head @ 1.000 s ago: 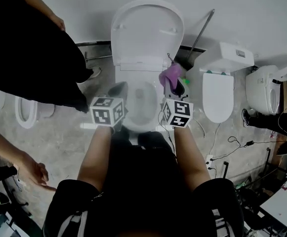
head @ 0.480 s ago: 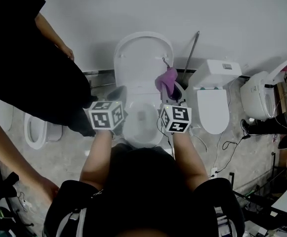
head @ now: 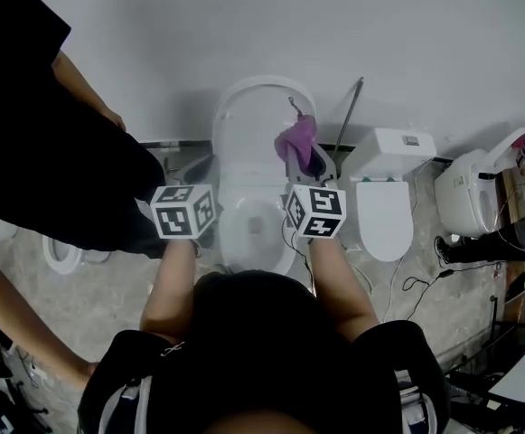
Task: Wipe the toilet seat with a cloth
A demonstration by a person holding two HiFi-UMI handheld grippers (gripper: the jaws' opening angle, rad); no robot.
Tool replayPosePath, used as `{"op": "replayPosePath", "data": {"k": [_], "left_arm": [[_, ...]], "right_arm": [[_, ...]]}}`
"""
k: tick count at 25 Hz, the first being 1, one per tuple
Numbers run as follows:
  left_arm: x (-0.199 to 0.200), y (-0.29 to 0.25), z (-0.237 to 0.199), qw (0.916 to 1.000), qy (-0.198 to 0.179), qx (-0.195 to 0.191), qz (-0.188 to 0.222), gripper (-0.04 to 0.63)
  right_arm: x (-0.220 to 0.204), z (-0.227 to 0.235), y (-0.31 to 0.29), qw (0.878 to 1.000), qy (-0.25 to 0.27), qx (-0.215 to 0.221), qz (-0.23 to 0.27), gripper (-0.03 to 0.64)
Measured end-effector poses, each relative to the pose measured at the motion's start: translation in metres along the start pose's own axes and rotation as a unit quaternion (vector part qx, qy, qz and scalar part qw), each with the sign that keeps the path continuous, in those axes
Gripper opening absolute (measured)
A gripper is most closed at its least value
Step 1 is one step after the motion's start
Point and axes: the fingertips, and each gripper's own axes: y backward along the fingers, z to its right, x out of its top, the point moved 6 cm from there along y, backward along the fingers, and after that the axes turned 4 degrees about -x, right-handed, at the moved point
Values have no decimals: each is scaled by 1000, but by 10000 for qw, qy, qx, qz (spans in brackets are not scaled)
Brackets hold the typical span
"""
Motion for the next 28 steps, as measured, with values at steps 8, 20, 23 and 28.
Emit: {"op": "replayPosePath", "data": {"k": [8,20,23,28], "left_arm": [[1,-10,1,10000,-94,23,9,9],[8,-34,1,10000,-76,29,-48,9],[-2,-35,4,9998,-60,56,-174,9],[-3,-40,17,9999,-67,66,-124,9]], "right_arm": [[-7,-6,-15,9998,-13,181,-72,87],[-2,10,-19,9999,-2,144,-41,87],[-2,17,-12,10000,64,71,-20,87],[-7,29,-11,9999,111,71,-58,87]]}}
